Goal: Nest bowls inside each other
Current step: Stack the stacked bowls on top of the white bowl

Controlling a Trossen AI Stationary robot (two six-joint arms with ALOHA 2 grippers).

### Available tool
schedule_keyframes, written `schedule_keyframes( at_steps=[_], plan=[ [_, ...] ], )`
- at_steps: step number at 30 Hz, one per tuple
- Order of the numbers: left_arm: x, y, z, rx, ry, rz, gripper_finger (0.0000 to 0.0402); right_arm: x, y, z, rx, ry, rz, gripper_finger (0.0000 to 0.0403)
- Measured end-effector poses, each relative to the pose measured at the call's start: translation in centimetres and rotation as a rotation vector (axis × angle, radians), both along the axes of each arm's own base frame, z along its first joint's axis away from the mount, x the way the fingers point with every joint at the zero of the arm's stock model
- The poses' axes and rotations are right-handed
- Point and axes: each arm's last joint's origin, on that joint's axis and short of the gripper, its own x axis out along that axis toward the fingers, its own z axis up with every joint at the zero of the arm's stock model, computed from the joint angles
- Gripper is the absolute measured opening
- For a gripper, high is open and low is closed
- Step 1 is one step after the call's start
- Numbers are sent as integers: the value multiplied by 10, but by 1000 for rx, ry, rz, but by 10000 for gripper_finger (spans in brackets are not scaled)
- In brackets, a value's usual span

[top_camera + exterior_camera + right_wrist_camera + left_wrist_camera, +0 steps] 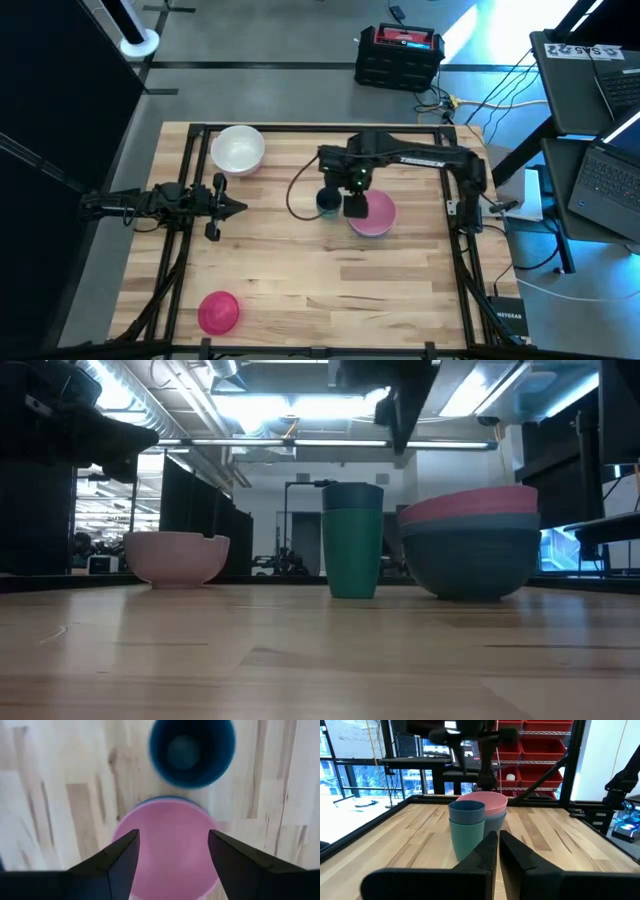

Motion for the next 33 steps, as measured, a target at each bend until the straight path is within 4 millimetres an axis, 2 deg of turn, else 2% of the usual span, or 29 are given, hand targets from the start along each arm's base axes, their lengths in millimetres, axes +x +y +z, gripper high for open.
schedule_keyframes(
  at_steps=[2,5,9,12,18,33],
  plan=[
    [0,0,0,0,0,0,0,-9,7,7,4,3,24,221],
    [0,0,0,0,0,0,0,-26,26,3,7,35,59,221],
    [0,0,0,0,0,1,0,-50,42,-17,15,26,65,221],
    [0,0,0,0,0,0,0,-58,46,-39,33,-4,36,221],
    [0,0,0,0,0,0,0,-62,46,-68,55,25,16,220],
    [0,0,0,69,3,2,0,-47,52,-86,120,8,-75,220]
  ],
)
